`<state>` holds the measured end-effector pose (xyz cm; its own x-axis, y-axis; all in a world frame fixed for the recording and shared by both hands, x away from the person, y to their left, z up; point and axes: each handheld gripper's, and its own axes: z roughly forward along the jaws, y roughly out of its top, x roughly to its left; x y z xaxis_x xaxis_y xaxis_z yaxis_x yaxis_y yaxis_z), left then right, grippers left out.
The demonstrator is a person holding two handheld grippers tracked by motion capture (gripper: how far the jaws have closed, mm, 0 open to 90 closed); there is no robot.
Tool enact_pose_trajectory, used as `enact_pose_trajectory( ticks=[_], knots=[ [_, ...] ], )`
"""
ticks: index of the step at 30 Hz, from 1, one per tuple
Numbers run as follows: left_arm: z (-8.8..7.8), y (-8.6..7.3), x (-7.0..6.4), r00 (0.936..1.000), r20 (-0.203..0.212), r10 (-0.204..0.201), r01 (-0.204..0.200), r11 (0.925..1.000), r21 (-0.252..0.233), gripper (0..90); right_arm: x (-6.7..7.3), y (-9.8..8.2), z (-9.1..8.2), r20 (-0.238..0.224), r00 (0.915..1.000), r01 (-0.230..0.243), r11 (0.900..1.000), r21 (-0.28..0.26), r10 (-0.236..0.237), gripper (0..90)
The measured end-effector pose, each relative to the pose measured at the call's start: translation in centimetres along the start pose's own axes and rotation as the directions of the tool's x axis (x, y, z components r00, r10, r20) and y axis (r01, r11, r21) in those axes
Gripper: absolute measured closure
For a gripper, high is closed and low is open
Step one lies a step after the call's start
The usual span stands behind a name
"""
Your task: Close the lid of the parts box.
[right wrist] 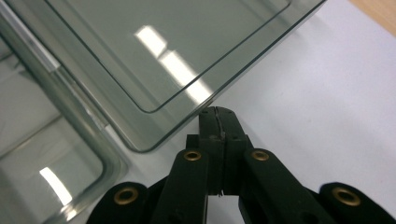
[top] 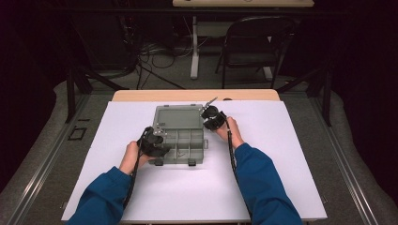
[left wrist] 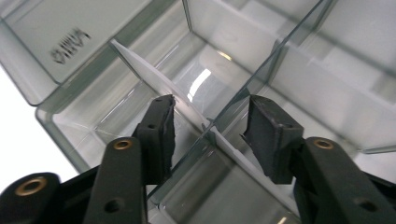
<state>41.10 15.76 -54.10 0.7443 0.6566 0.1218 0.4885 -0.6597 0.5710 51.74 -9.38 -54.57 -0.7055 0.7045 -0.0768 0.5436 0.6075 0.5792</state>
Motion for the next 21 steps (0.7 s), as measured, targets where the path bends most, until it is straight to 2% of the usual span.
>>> enact_pose_trajectory(
  ticks=[5, 6, 10, 11, 14, 15, 21],
  knots=[
    [0.0, 0.0, 0.0, 1.0, 0.002, -0.008, 0.008, 1.0, -0.004, 51.6, -0.3, -0.2, 0.4, 0.0, 0.9993, -0.038, 0.997, -0.065, 0.038, 90.0],
    [0.0, 0.0, 0.1, 1.0, 0.001, -0.006, 0.006, 1.0, -0.005, 51.6, -0.5, -0.2, 0.4, 0.002, 0.9996, -0.026, 0.996, -0.084, 0.027, 90.0],
    [0.0, 0.0, 0.0, 1.0, -0.001, -0.003, 0.003, 1.0, -0.003, 51.7, -0.5, -0.2, 0.2, 0.001, 0.9975, -0.071, 0.99, -0.123, 0.071, 90.0],
    [0.0, 0.0, 0.0, 1.0, -0.001, -0.002, 0.002, 1.0, -0.002, 51.6, -0.8, -0.2, 0.1, 0.001, 0.999, -0.044, 0.988, -0.147, 0.045, 90.0],
    [0.0, 0.0, 0.0, 1.0, -0.003, -0.002, 0.002, 1.0, -0.002, 51.6, -0.8, -0.1, -0.4, 0.003, 0.998, -0.062, 0.983, -0.172, 0.064, 90.0],
    [0.0, 0.0, 0.0, 1.0, -0.003, -0.002, 0.002, 1.0, -0.003, 51.6, -1.0, 0.0, -0.5, 0.007, 0.9988, -0.046, 0.983, -0.18, 0.048, 90.0],
    [0.0, -0.1, -0.1, 1.0, -0.005, -0.002, 0.002, 1.0, -0.003, 51.5, -0.9, 0.1, -1.0, 0.018, 0.9984, -0.049, 0.975, -0.218, 0.054, 90.0]
  ],
)
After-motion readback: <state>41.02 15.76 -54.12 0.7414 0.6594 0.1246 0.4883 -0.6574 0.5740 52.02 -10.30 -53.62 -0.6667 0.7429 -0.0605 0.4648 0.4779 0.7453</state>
